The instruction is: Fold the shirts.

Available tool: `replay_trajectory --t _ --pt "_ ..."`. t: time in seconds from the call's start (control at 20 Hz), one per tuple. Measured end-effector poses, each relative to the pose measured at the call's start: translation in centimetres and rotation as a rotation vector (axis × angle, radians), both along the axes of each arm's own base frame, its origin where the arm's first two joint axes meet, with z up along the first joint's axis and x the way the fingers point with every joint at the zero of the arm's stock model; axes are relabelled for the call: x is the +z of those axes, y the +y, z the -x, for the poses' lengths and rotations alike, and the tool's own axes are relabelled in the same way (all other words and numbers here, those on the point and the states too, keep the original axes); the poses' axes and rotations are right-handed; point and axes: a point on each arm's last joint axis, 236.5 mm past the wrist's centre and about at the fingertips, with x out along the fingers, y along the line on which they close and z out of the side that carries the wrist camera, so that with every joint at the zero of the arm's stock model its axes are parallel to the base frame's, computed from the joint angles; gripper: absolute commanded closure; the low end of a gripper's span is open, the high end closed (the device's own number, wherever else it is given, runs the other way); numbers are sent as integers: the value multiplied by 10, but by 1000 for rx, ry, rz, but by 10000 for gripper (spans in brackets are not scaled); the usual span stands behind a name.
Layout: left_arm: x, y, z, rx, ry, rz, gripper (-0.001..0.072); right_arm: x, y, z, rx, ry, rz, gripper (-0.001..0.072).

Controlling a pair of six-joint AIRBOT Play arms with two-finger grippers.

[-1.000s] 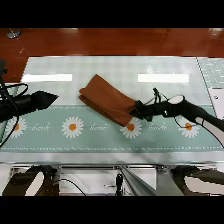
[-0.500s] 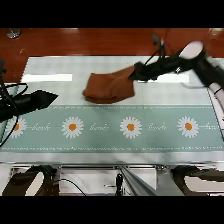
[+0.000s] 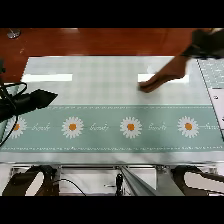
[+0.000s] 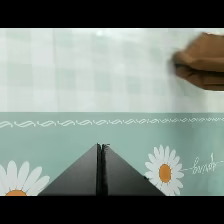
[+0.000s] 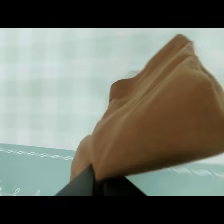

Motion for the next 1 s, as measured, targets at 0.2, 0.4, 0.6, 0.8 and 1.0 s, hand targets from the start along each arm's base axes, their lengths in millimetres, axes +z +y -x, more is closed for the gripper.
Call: replay_trajectory --t 0.2,0.4,0.6,0.8,1.0 --pt "2 2 -3 9 -13 -2 681 14 -83 50 -201 81 52 682" --pt "5 4 -7 26 -31 -3 681 20 -156 119 -439 167 162 682" --pt "8 8 -12 44 -52 -4 681 0 -199 206 -671 297 238 681" --pt "9 9 -14 53 -61 -4 681 -34 -215 303 -917 478 289 426" --pt "10 10 -15 57 -65 -4 681 -62 -212 360 -1086 598 323 91"
